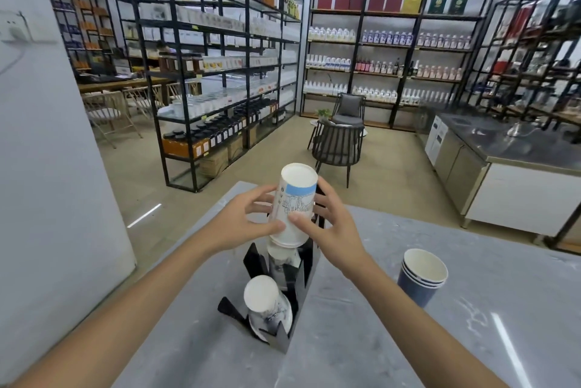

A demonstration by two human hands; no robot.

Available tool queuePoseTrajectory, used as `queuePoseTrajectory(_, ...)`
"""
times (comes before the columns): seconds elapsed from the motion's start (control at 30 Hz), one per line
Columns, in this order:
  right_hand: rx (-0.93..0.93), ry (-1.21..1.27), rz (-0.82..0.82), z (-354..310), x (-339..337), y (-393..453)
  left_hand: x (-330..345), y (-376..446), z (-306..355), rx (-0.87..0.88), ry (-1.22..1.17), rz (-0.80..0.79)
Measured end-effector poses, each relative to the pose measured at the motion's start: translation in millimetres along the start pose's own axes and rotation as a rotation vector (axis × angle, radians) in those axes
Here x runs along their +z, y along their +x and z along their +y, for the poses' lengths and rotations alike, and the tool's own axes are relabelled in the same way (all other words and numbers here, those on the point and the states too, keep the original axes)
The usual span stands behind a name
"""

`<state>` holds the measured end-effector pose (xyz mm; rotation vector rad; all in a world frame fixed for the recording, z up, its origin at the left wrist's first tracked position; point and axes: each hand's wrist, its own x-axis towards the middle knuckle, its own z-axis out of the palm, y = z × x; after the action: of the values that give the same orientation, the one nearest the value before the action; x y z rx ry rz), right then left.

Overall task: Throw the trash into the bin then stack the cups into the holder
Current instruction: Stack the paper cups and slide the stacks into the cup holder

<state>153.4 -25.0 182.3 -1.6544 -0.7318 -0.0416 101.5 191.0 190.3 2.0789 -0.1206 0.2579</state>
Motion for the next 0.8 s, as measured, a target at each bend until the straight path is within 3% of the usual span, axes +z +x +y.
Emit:
queuePoseTrajectory(0.47, -0.119, -0.179, -0.093, 30.0, 21.5, -13.1, 4.1, -9.9, -40.0, 0.018, -0.103, -0.135)
queuePoseTrajectory(0.6, 0.000, -0.162, -0.153, 46.9, 22.0, -22.9, 6.7, -15.5, -41.3, -0.063, -0.223, -0.293)
queuePoseTrajectory(0.7, 0.099, -0.088, -0.170, 53.9, 21.8, -27.8, 10.1, -16.3, -39.5, -0.156, -0.188, -0.270)
queuePoseTrajectory(0.8, 0.133, -0.048, -0.160, 53.6, 23.2, -30.2, 17.2, -10.7, -42.6, -0.125, -0.150, -0.204)
